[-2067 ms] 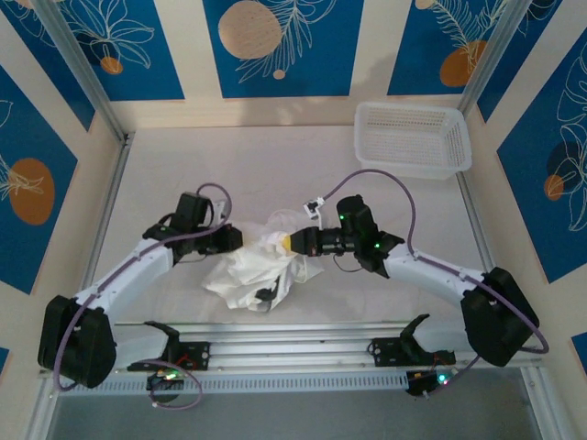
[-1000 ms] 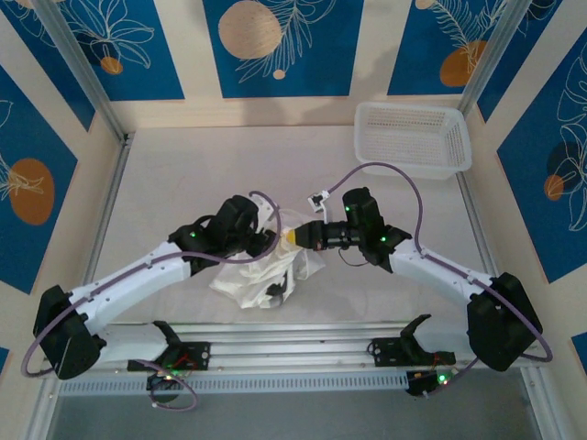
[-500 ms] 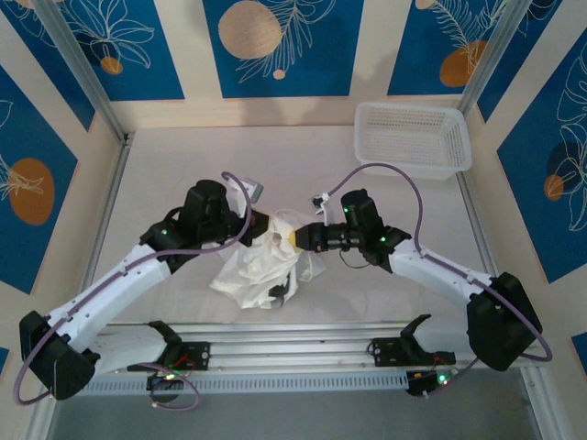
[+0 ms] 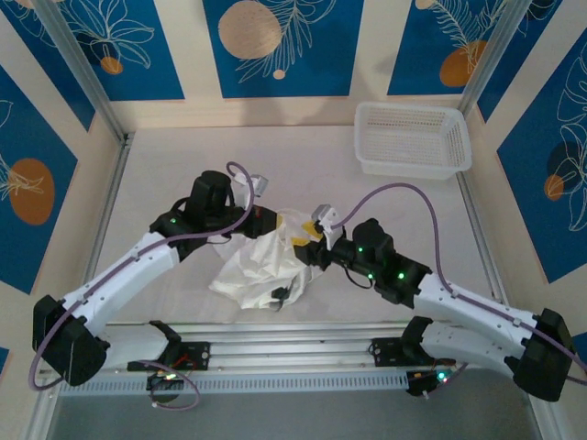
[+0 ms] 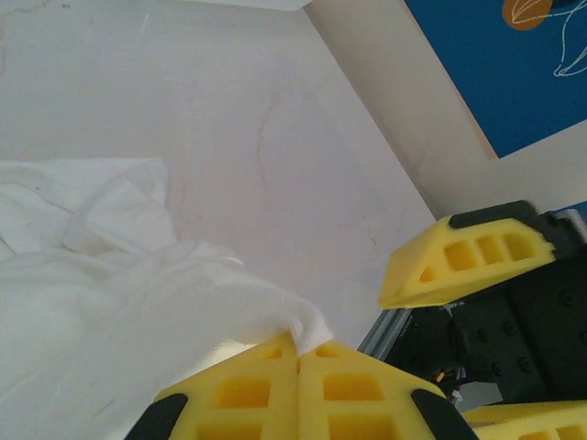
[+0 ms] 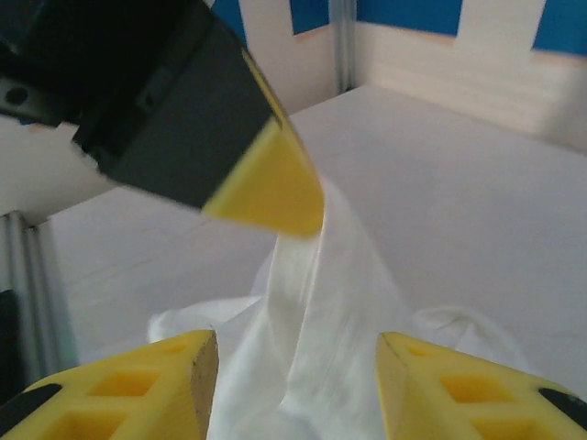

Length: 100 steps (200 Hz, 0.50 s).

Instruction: Fold the inside-out t-shirt

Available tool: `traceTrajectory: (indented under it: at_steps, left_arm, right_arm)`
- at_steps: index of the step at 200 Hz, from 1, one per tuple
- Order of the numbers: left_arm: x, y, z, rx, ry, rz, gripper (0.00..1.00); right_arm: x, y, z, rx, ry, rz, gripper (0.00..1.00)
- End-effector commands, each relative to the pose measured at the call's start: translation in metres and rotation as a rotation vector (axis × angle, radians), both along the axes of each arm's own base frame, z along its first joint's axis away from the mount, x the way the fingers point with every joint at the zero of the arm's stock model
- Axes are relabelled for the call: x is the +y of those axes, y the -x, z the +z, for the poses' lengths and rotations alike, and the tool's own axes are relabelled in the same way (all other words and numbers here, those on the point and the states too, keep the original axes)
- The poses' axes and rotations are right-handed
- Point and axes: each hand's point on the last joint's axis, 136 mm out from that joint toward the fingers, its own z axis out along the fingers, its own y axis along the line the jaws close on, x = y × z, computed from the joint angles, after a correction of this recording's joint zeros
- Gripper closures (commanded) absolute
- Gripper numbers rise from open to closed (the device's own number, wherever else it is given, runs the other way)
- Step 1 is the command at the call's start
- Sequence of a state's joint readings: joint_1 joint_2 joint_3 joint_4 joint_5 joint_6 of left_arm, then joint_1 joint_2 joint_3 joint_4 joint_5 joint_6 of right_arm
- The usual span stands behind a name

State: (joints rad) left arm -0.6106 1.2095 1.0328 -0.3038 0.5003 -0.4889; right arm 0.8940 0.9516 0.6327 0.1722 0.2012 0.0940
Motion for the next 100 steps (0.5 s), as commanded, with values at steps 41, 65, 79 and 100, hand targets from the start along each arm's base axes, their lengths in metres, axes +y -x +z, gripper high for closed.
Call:
traceTrajectory:
  at_steps: [41, 65, 79, 100]
  left_arm:
    - [-0.002, -0.001, 0.025, -0.032, 0.038, -0.015, 1.0]
    - [-0.001, 0.001, 0.021, -0.025, 0.034, -0.015, 1.0]
    - [-0.001, 0.0, 0.022, -0.028, 0.034, -0.015, 1.0]
    - [-0.001, 0.0, 0.021, -0.034, 0.025, -0.014, 1.0]
  right_arm:
    - [0.016, -0.044, 0.002, -0.141, 0.155, -0.166, 0.52]
    - [0.02, -0.045, -0.006, -0.121, 0.175, -0.156, 0.53]
    - [0.018, -0.049, -0.012, -0.1, 0.197, -0.178, 0.55]
    - [0.016, -0.051, -0.019, -0.039, 0.24, -0.187, 0.57]
